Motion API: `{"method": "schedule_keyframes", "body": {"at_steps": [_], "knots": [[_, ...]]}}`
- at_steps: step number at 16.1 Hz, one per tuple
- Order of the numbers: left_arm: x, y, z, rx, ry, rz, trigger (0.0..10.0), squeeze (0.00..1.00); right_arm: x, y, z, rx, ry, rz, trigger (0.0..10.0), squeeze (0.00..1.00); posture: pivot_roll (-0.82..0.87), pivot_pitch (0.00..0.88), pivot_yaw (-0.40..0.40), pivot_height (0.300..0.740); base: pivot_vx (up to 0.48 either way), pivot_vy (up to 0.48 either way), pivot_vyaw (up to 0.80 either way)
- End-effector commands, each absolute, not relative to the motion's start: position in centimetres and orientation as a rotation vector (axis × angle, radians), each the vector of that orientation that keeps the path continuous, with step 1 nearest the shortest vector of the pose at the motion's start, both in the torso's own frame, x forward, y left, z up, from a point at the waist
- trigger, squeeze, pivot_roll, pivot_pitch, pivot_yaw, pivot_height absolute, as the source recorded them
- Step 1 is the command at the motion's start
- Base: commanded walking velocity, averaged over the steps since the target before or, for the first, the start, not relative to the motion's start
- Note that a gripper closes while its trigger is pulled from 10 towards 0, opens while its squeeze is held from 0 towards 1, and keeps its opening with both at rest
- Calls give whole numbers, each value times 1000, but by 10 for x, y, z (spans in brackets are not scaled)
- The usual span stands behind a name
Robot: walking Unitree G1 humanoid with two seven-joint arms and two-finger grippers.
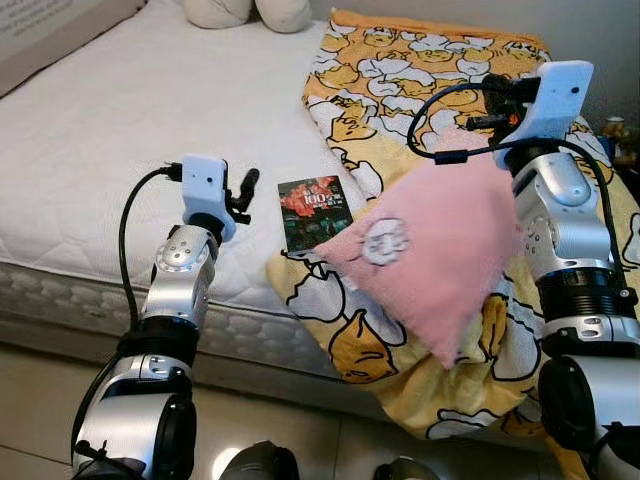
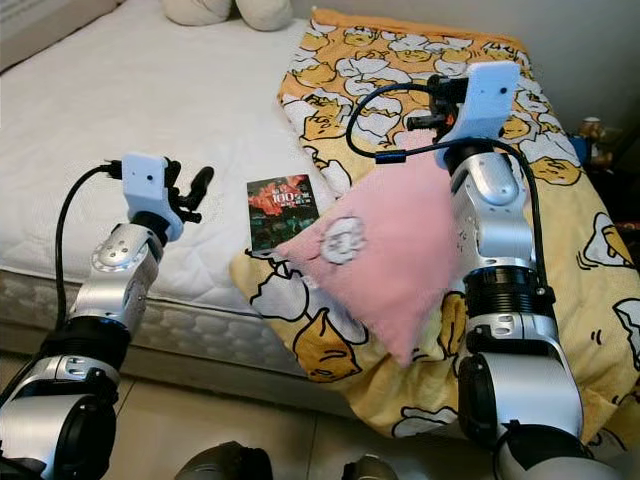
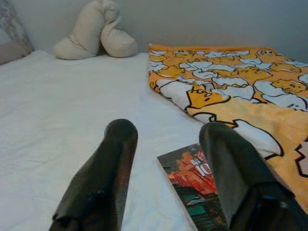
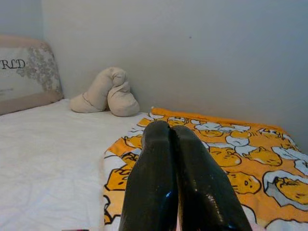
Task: Clean up the room
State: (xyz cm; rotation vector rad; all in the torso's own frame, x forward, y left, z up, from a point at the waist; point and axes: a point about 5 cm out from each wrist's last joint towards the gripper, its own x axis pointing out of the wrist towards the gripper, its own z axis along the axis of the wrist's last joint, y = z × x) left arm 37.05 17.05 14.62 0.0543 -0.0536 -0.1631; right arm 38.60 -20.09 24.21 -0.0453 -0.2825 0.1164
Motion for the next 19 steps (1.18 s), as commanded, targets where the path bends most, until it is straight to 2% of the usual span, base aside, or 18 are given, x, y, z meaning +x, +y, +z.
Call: {"method": "schedule_keyframes", "body": {"at_steps": [1,2,3,4,6,9,15,16,17,18,19], "knots": [[373,164,153,50,-65,-193,10000,643,385,-209,234,-57,-265,89,0,0,-86,0,20,724,0,0,0],[373,159,156,30,-83,-223,10000,0,384,-214,230,-76,-236,57,2824,0,-86,0,21,724,0,0,0],[372,157,162,34,-112,-253,10000,369,379,-223,231,-88,-262,6,10000,0,-90,0,23,724,0,0,0],[371,157,168,43,-146,-283,10000,1000,371,-234,230,-98,-293,-78,10000,1000,-91,0,25,724,0,0,0],[370,159,169,42,-155,-317,10000,1000,352,-247,213,-173,-273,-205,10000,1000,-107,0,29,724,0,0,0],[369,156,161,13,-122,-336,10000,1000,328,-248,180,-175,-215,-243,10000,1000,-136,0,44,724,0,0,0],[370,140,155,-17,-83,-420,10000,1000,315,-235,167,-143,-194,-254,10000,1000,-160,0,66,724,0,480,-792],[369,139,154,-18,-76,-431,10000,349,315,-234,167,-142,-193,-251,10000,1000,-159,0,66,724,0,480,-788],[369,137,154,-11,-83,-433,10000,0,316,-229,166,-154,-188,-220,10000,1000,-159,0,68,724,0,0,-788],[370,137,153,-12,-76,-408,10000,0,316,-224,161,-159,-165,-192,10000,0,-159,0,69,724,0,0,0],[371,138,153,-17,-77,-390,10000,0,315,-221,159,-147,-163,-184,10000,0,-159,0,69,724,0,0,0]]}}
